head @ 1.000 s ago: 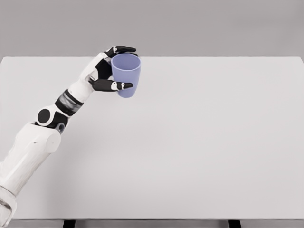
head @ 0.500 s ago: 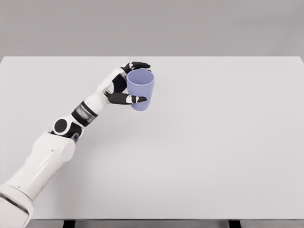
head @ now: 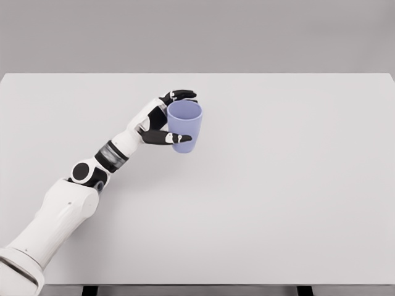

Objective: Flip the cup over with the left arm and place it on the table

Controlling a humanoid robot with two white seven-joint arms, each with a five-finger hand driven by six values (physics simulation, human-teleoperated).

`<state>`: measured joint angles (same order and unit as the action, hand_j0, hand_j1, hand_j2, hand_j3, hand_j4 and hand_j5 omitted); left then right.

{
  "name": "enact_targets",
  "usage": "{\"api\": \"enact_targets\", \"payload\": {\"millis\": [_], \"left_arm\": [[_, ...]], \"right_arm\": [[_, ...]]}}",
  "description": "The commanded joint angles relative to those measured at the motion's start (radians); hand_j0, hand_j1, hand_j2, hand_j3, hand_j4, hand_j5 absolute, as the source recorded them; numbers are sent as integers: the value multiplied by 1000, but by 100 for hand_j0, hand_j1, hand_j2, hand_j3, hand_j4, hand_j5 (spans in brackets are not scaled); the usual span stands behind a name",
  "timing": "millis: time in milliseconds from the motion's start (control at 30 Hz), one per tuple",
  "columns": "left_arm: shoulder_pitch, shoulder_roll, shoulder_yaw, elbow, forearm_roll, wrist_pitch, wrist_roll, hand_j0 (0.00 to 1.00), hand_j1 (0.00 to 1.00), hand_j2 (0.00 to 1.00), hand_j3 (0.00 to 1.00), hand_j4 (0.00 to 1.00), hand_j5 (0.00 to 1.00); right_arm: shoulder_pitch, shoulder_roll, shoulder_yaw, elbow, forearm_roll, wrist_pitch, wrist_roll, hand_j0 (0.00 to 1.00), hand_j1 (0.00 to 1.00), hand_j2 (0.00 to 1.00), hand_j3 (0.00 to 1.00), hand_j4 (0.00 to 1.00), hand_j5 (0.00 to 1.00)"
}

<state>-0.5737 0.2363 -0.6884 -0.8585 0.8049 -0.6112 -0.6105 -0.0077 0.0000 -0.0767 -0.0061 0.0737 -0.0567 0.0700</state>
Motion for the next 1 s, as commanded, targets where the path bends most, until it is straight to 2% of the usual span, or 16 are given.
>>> {"api": "enact_targets", "payload": {"millis": [0,100,800,967], "left_arm": [[0,0,1,-2,5,0,0,88,88,88,88,88,88],[2,0,1,-4,5,0,0,100,100,100,100,100,100],[17,-3,7,-14,5,0,0,100,100,100,100,100,100],[17,2,36,-14,5,0,0,100,100,100,100,100,100]], "right_arm": [[0,0,0,0,0,0,-1,100,100,100,100,100,100],[0,0,0,0,0,0,-1,100,100,100,100,100,100],[0,0,0,0,0,0,1,100,100,100,100,100,100],[0,0,0,0,0,0,1,100,100,100,100,100,100]]}}
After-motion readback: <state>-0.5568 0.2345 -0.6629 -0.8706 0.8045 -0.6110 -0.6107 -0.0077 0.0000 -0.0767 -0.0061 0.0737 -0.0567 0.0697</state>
